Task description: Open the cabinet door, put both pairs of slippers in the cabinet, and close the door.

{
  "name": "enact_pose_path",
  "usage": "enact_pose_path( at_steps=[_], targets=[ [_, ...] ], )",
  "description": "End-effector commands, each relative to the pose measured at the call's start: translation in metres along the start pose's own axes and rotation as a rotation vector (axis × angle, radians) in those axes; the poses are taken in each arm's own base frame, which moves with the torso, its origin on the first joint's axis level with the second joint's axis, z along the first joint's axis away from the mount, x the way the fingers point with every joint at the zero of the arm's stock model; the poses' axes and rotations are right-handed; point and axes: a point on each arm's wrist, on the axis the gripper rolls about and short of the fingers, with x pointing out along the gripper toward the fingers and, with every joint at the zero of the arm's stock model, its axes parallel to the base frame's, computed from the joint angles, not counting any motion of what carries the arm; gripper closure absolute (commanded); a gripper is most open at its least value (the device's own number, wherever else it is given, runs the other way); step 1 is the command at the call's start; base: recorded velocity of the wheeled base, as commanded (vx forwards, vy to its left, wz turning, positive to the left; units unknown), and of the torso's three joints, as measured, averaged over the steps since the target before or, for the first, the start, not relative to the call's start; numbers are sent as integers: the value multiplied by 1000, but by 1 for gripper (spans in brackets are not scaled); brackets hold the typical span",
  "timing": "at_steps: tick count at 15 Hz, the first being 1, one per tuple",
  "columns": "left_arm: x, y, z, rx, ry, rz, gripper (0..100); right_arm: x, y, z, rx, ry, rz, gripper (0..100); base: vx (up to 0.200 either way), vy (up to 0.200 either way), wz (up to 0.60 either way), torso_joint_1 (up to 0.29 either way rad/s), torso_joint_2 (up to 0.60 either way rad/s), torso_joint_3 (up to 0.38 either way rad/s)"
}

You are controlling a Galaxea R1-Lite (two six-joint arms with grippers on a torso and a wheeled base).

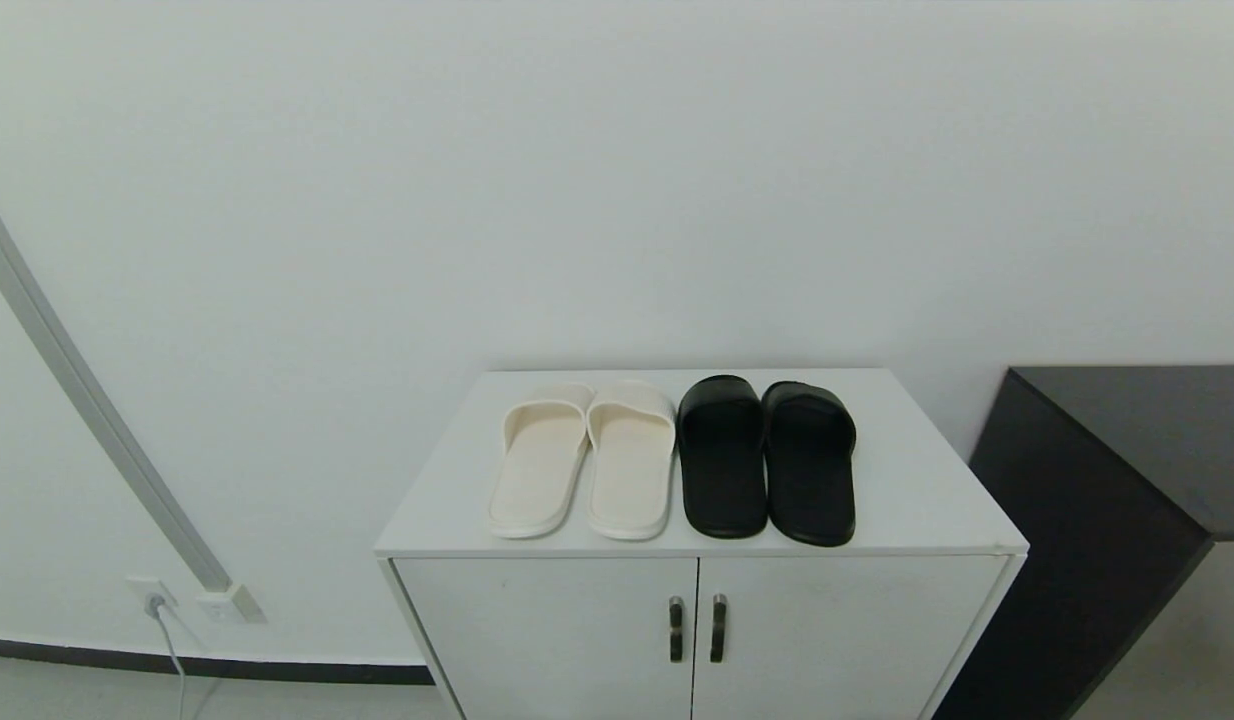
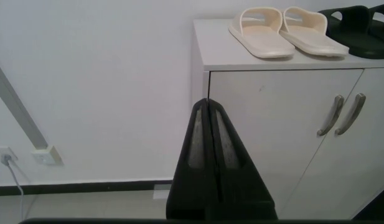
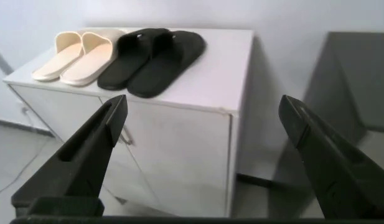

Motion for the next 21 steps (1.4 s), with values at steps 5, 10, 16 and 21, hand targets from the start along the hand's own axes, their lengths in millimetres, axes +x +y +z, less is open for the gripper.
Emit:
enact_pose_path(
  at_steps=[5, 10, 16, 21],
  targets=[
    [0, 0, 0, 6, 1, -3, 100, 102, 57, 7, 75, 210, 127, 0, 0, 0, 0, 0, 0, 0],
    [0, 0, 0, 8, 1, -4, 100, 145, 83, 17, 81, 173, 70, 0, 0, 0, 0, 0, 0, 0],
    [0, 0, 0, 6, 1, -4, 100, 181, 129, 14, 43, 150, 3, 0, 0, 0, 0, 0, 0, 0],
    [0, 0, 0, 6, 1, -4, 100, 219, 153, 15, 24, 117, -116, 0, 0, 0, 0, 0, 0, 0]
  ],
)
